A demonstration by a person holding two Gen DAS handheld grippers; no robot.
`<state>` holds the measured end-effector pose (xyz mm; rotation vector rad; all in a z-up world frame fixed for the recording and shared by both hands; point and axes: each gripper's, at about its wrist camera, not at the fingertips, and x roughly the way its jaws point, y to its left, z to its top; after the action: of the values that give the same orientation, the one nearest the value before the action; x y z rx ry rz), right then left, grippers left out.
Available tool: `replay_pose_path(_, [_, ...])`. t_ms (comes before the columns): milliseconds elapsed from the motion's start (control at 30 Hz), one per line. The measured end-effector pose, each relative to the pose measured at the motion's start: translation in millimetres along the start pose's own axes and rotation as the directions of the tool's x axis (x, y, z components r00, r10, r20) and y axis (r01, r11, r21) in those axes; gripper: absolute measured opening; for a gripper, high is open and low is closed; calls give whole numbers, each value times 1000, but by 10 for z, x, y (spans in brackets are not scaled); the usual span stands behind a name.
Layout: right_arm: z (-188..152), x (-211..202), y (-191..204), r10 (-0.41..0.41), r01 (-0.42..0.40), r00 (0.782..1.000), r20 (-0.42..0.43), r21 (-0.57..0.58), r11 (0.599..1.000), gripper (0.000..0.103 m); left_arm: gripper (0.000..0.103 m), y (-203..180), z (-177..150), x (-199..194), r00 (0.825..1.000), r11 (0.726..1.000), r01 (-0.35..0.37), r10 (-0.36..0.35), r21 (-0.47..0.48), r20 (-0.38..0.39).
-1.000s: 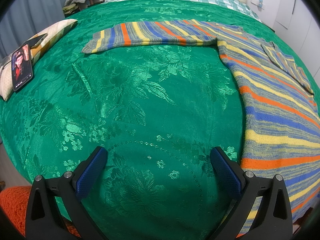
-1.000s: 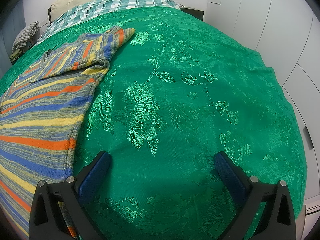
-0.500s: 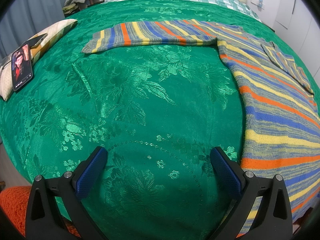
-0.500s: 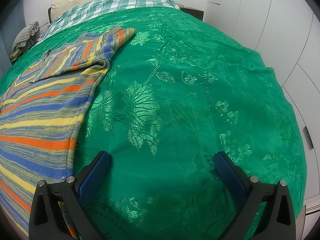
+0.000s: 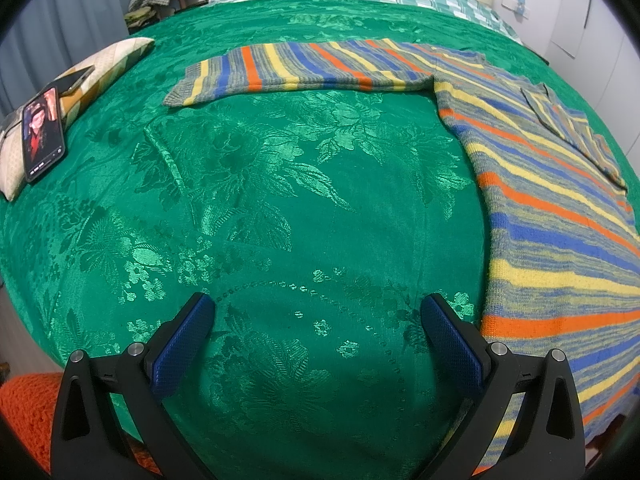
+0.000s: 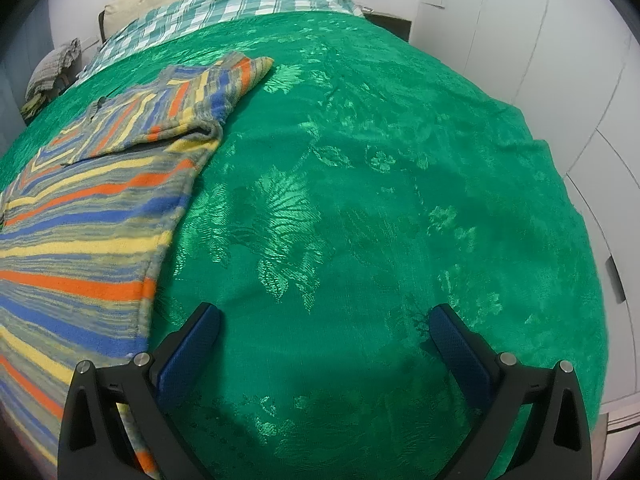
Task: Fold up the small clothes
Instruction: 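Grasp the spread sleeve cuff with the left gripper, fold it over the body, release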
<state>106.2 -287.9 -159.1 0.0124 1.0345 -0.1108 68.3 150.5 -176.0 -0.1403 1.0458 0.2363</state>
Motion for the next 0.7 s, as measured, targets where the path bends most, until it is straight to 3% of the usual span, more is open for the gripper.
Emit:
replay_pose_path(200, [142,-846,-71,7,-17,975,222,43,999,103,103,143,36,-139,996,994,89,-88,-68,14])
replay_pose_path(367, [4,-1238,47,79,-103,955,285,71,992,103,103,174,78,-125,994,990,112,-112,-86,13])
replay_pose_path(467, [-135,-1247,221,110,-128,953,282,45,991,103,103,171,91,-141,992,988,128,-128,-85,13])
replay_pose_path(567, [-183,-1070,405,137,-138,966,217,-13,990,103,103,232,98,-201,983,973,184,-185,-136,8])
replay_pose_path(700, [-243,-1011,488,160,-153,964,214,-47,987,103,102,559,243,-257,962,925,269,-269,-267,39])
